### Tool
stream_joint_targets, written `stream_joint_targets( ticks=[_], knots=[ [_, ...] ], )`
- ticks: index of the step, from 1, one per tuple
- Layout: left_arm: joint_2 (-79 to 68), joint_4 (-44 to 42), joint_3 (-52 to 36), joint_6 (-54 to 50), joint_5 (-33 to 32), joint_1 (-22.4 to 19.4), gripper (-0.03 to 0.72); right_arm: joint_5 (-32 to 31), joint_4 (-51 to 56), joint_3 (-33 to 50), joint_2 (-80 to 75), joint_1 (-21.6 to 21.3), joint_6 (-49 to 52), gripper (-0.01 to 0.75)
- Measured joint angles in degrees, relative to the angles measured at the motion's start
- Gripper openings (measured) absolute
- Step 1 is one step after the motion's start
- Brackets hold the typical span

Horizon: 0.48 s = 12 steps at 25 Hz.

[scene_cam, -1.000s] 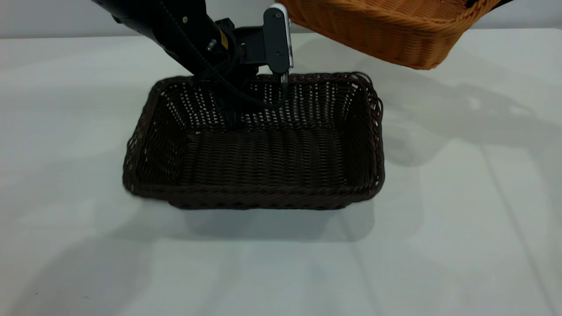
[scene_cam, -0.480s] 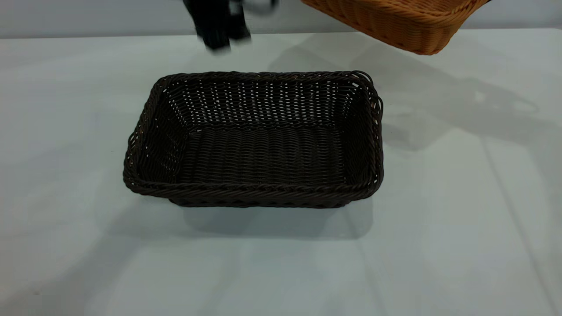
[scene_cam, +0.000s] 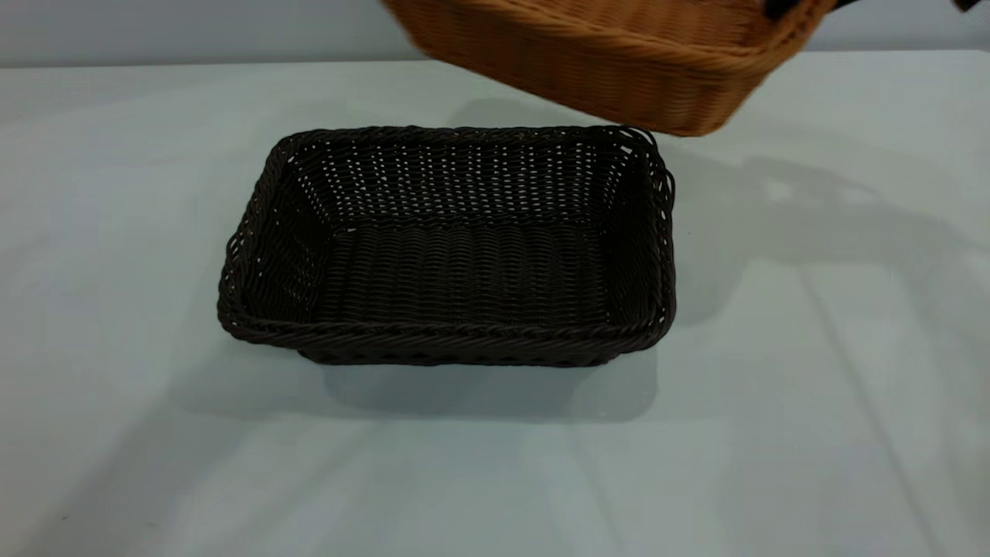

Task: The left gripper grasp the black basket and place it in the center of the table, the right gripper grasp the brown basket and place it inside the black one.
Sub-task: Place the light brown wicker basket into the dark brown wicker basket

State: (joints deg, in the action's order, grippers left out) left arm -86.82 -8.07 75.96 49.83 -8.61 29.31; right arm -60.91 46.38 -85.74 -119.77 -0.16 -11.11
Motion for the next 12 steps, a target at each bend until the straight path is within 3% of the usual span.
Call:
stream_joint_targets(
  ticks=[7,12],
  knots=[
    [10.3,0.0,0.0,-3.0,1.0,0.0,0.487,-1.1,0.2,0.0,0.0,4.4,-1.5,0.077],
    [12.5,0.0,-0.1,-7.2,4.1,0.0,0.487,-0.8,0.4,0.0,0.0,5.1,-2.3,0.080]
  ],
)
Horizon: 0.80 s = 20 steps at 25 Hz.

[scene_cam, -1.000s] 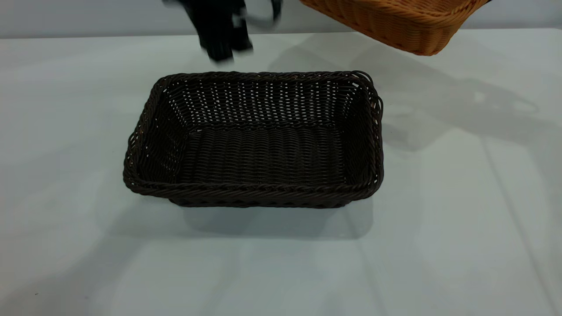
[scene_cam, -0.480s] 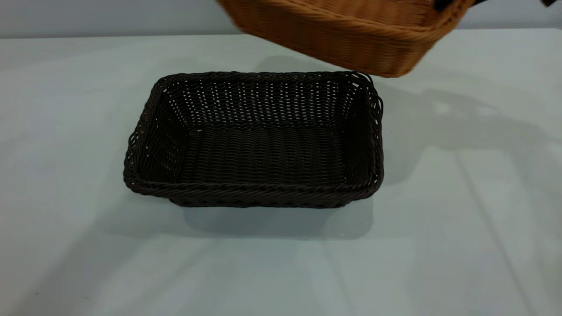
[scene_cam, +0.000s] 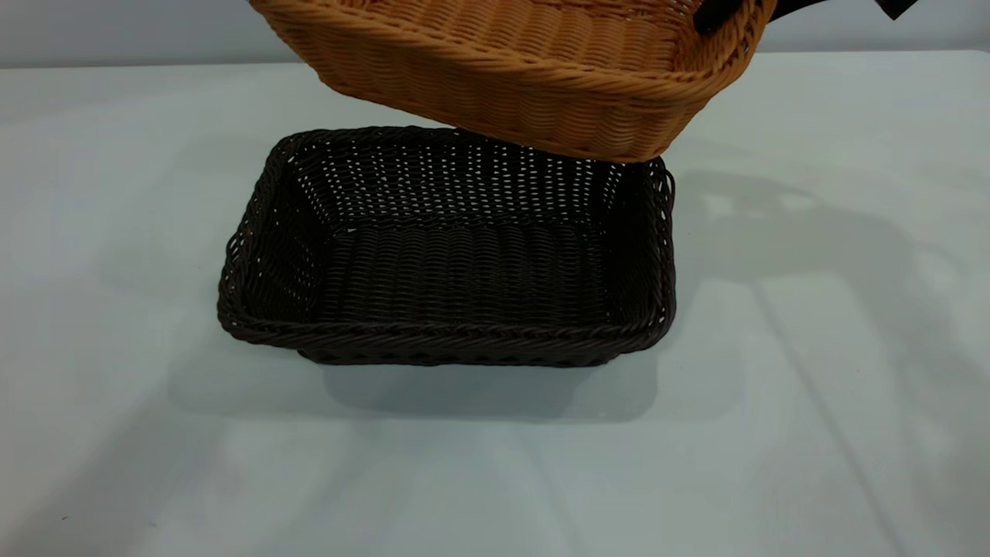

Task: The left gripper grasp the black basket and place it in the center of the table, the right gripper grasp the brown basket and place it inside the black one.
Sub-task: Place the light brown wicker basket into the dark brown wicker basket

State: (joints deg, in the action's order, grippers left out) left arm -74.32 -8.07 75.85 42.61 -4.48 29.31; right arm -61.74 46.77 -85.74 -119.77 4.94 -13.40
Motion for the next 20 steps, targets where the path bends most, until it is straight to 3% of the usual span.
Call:
stream_joint_targets(
  ticks=[12,20],
  knots=[
    [1.7,0.0,-0.4,-2.9,12.2,0.0,0.487,-2.6,0.0,0.0,0.0,-0.2,-3.1,0.081],
    [1.7,0.0,-0.4,-6.2,13.9,0.0,0.487,-2.9,-0.7,0.0,0.0,2.7,-4.2,0.083]
  ],
)
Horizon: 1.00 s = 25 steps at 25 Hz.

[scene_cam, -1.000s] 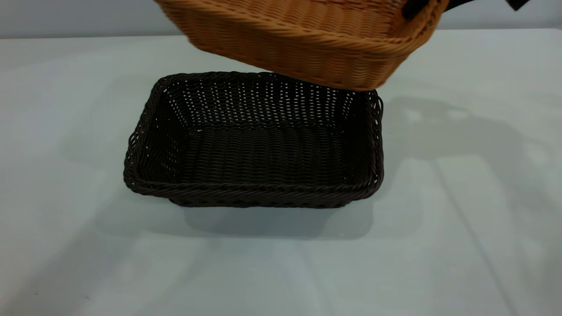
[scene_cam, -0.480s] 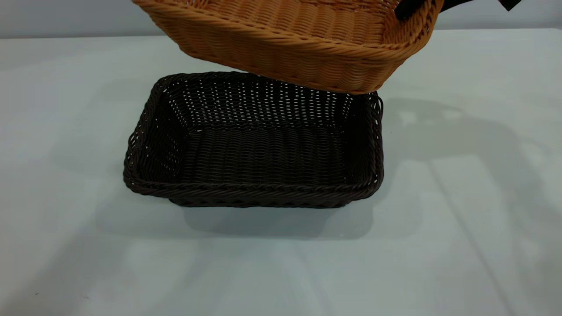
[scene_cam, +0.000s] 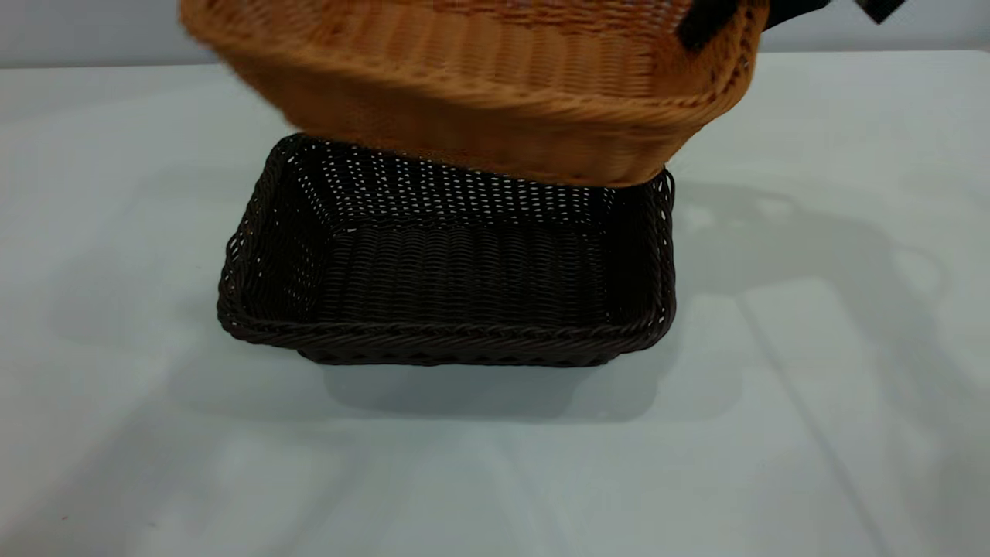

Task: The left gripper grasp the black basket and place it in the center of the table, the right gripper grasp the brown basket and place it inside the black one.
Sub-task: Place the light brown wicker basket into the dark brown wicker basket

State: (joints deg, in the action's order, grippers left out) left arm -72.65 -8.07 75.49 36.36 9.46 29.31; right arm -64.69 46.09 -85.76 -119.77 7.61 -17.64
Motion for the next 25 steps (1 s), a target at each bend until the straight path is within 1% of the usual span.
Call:
stream_joint_targets(
  ticks=[4,7,13,17,22,25],
  knots=[
    [0.0,0.0,0.0,-0.1,0.4,0.0,0.487,0.1,0.0,0.0,0.0,3.7,-1.7,0.085],
    [0.0,0.0,0.0,-0.1,0.6,0.0,0.487,0.7,-0.5,0.0,0.0,5.4,-2.0,0.088],
    [0.0,0.0,0.0,-0.1,1.6,0.0,0.487,2.0,-5.7,0.0,-2.1,6.0,-0.8,0.091],
    [0.0,0.0,0.0,-0.2,1.6,0.0,0.487,3.0,-5.5,0.0,-7.2,6.0,0.0,0.095],
    [0.0,0.0,0.0,-0.2,1.6,0.0,0.487,5.8,-4.7,0.0,-10.9,6.0,0.0,0.105],
    [0.0,0.0,0.0,-0.2,1.6,0.0,0.487,7.1,-4.6,0.0,-11.6,6.0,0.0,0.128]
  ],
)
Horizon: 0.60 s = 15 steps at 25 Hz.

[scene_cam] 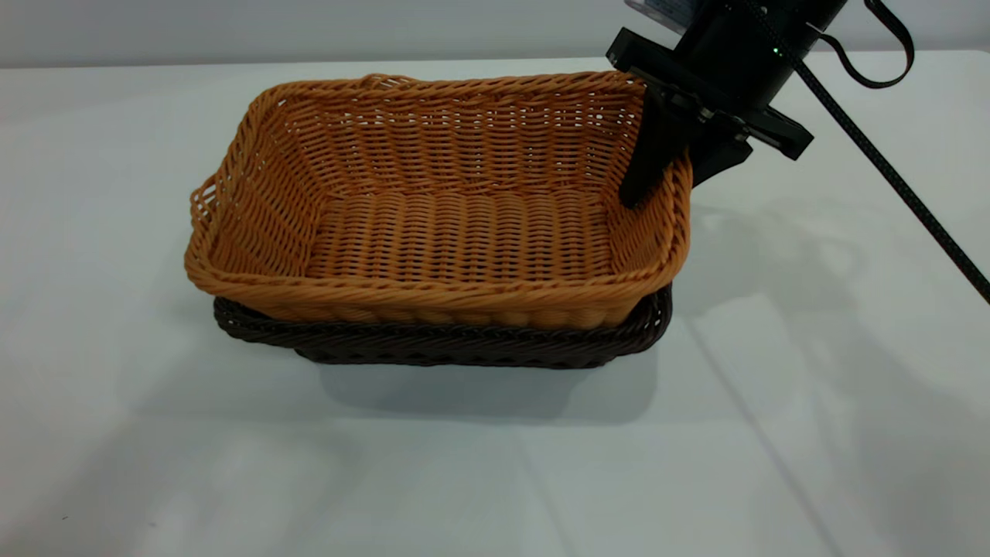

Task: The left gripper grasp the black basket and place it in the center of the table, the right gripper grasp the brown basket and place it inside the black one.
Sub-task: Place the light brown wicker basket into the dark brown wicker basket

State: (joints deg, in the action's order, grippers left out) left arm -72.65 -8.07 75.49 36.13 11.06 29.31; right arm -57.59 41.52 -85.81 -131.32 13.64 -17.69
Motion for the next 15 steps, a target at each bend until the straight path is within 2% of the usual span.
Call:
stream_joint_targets(
  ticks=[3,7,11,15],
  knots=[
    [0.0,0.0,0.0,0.0,-0.1,0.0,0.487,0.5,0.8,-0.1,0.0,0.0,0.0,0.201],
    [0.0,0.0,0.0,0.0,-0.1,0.0,0.487,0.1,1.6,-0.2,0.0,0.0,-2.2,0.370],
    [0.0,0.0,0.0,0.0,-0.1,0.0,0.487,-4.3,1.6,-0.2,0.0,0.0,-5.6,0.531],
    [0.0,0.0,0.0,0.0,0.0,0.0,0.487,-8.7,0.8,-0.4,0.0,0.1,-6.5,0.588]
  ],
)
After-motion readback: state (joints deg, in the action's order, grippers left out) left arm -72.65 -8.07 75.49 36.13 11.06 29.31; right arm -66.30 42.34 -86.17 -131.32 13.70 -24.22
